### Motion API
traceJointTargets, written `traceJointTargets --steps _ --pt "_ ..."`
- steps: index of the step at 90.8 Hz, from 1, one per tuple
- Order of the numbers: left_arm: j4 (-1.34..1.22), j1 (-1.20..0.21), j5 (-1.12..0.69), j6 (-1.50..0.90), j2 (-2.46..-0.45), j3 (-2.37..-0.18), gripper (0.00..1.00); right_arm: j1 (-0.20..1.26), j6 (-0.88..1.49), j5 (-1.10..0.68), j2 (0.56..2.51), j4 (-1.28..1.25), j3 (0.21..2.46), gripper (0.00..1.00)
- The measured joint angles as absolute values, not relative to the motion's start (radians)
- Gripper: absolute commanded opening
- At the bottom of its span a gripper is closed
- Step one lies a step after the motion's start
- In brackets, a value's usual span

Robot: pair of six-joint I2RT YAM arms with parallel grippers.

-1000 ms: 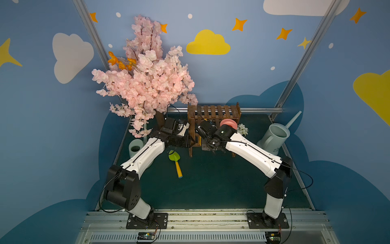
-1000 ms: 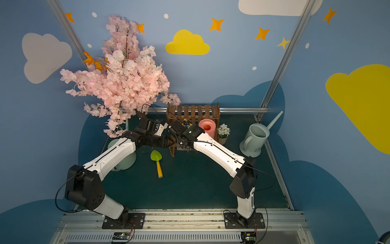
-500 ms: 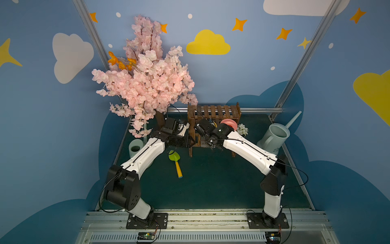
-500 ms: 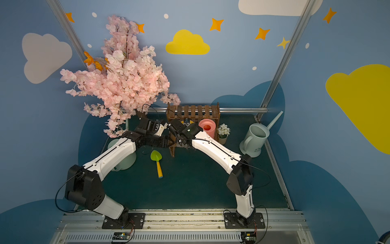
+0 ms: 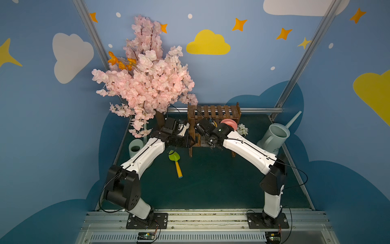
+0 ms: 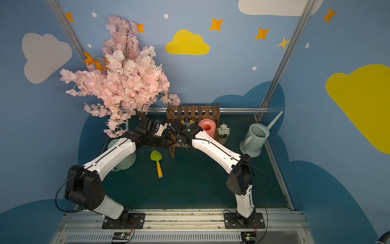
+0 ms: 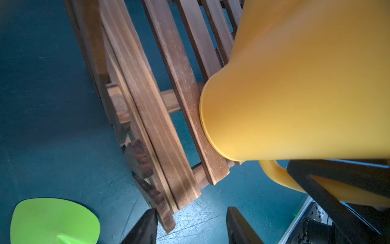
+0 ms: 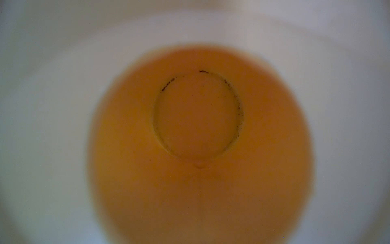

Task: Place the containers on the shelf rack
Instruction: 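Place the container on the shelf.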

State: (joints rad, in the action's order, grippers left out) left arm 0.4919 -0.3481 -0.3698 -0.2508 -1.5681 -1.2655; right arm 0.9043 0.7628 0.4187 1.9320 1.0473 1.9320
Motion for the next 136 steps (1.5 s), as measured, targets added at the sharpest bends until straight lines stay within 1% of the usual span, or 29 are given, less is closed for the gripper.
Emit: traceJointTargets --steps 12,30,80,93,119,136 --pt "0.492 -0.348 -0.37 -0.251 -1.568 -1.266 0.56 0.898 0.763 0.402 1.935 1.06 1.93 0.28" --pt "0.492 -0.348 -0.37 -0.251 -1.568 -1.265 0.56 0.891 0.763 0.384 1.943 1.075 1.924 0.35" --pt "0.494 -0.35 -0.362 -0.248 -1.555 -1.265 0.58 0.905 0.763 0.386 1.92 1.094 1.922 0.41" --pt "0.505 -0.35 -0.347 -0.242 -1.538 -1.265 0.63 0.914 0.762 0.4 1.885 1.106 1.918 0.43" --pt "0.561 -0.35 -0.298 -0.224 -1.473 -1.265 0.76 0.925 0.748 0.432 1.822 1.114 1.918 0.5" --pt "0.631 -0.339 -0.247 -0.206 -1.378 -1.265 0.82 0.949 0.704 0.456 1.747 1.085 1.871 0.59"
